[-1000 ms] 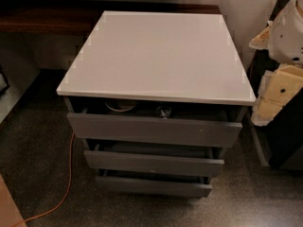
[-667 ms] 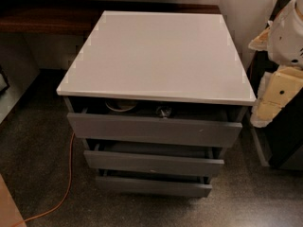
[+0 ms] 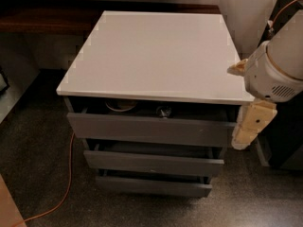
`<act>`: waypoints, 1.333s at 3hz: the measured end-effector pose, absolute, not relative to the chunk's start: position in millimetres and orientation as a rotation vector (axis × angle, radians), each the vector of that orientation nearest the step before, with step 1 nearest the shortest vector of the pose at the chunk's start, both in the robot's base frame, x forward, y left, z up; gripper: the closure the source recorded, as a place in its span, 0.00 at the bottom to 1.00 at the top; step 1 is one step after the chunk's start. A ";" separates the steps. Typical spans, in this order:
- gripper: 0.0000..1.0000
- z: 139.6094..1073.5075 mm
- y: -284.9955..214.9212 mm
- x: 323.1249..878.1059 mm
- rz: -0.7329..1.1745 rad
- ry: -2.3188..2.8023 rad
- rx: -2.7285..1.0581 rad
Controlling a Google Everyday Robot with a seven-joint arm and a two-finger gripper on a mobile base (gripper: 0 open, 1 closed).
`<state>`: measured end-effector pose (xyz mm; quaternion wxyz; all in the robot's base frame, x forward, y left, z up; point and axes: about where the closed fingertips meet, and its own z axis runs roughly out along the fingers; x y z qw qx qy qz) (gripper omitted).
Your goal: Pick blue plastic bottle from top drawer and place on counter
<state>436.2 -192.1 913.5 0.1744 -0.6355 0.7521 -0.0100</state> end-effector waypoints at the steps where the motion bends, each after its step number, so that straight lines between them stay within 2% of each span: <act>1: 0.00 878.5 -178.2 437.4 0.012 2.035 -1.832; 3: 0.00 811.2 -146.7 445.4 0.105 1.847 -1.899; 4: 0.00 771.9 -134.5 461.8 0.077 1.776 -1.919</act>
Offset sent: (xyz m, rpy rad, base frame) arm 0.0072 0.0422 -0.1035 0.1519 -0.0916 0.2168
